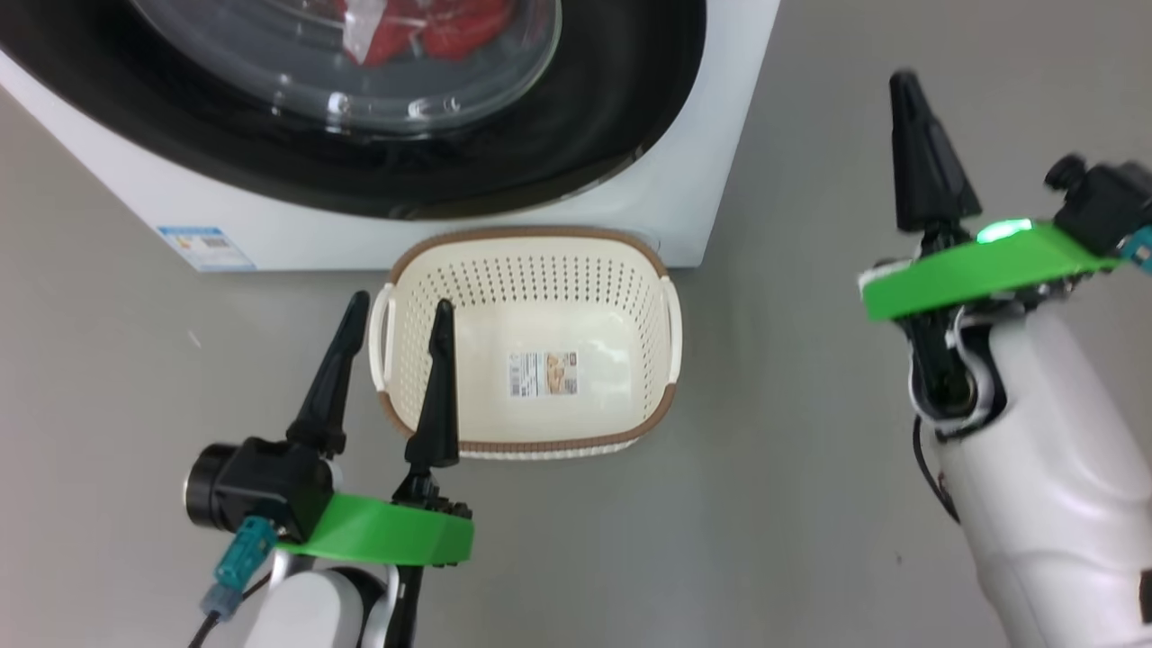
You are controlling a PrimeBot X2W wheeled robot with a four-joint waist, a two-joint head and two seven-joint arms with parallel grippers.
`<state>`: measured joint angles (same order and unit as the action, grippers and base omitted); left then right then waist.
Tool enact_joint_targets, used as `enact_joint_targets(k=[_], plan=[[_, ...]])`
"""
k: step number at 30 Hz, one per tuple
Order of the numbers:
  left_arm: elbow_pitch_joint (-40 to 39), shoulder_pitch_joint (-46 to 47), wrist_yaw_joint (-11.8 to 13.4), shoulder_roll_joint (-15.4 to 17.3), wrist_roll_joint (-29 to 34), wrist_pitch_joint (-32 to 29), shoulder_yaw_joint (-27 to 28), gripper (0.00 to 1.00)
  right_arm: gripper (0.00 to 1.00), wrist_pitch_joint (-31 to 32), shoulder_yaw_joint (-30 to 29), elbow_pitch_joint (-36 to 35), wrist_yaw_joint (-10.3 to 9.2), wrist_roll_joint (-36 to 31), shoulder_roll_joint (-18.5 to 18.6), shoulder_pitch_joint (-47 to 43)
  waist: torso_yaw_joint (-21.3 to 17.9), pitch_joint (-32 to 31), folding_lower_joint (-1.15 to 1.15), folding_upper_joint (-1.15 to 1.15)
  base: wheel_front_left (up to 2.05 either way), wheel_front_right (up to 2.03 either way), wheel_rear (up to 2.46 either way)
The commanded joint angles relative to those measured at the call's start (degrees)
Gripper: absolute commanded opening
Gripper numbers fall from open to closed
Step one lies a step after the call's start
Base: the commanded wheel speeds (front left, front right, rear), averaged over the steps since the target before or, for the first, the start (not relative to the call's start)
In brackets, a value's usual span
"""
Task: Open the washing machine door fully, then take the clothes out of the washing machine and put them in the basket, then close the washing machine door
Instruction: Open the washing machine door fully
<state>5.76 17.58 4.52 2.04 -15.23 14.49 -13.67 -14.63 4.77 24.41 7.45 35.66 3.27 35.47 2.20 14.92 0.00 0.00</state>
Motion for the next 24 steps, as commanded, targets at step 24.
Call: enact_joint_targets(k=[24], plan=[[-5.18, 7.16, 0.13, 0.84, 0.15, 0.51, -2.37, 1.00, 0.00, 26.81, -2.52, 0.53, 0.03, 42.82, 3.69, 20.33, 4.54, 13.38, 0.00, 0.00, 0.00, 0.00, 0.00]])
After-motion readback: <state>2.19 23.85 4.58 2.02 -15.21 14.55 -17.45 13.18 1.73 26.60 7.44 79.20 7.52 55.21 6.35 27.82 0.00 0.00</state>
